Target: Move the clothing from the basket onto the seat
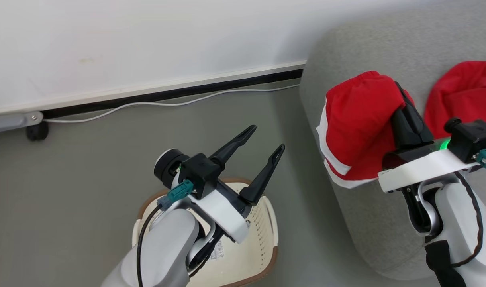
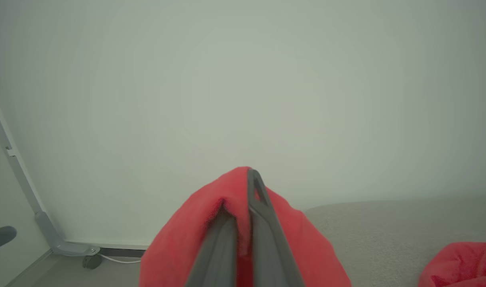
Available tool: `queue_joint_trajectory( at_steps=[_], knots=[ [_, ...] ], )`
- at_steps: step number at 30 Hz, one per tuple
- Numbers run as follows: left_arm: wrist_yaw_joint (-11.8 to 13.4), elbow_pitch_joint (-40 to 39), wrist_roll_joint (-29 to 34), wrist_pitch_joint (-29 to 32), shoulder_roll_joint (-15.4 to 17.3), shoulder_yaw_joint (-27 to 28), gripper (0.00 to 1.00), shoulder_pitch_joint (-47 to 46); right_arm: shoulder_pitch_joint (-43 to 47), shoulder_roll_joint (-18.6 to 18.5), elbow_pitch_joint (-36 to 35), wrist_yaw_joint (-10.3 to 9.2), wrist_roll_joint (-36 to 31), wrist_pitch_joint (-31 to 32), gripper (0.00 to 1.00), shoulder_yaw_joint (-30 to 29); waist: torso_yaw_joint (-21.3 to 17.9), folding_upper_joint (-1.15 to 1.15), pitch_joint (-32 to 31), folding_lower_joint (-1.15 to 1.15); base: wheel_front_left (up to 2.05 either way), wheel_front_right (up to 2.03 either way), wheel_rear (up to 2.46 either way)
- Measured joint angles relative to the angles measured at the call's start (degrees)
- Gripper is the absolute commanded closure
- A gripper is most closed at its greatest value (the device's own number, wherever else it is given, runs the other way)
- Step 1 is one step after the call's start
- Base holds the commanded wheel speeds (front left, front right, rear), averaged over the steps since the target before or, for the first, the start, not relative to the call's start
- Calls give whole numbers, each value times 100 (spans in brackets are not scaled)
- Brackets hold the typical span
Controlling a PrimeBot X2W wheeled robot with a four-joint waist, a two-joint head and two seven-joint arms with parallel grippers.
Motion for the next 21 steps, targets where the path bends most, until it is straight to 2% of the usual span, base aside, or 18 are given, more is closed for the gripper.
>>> queue_joint_trajectory(
  at_steps=[13,21],
  knots=[
    [0,-14,1,1,218,69,0,386,242,7,-135,0,-40,0,100,-454,-973,0,-183,0,0,0,0],
    [0,-55,-8,1,271,103,0,564,350,91,-186,0,-45,0,100,-609,-1782,0,-271,0,0,0,0]
  ],
)
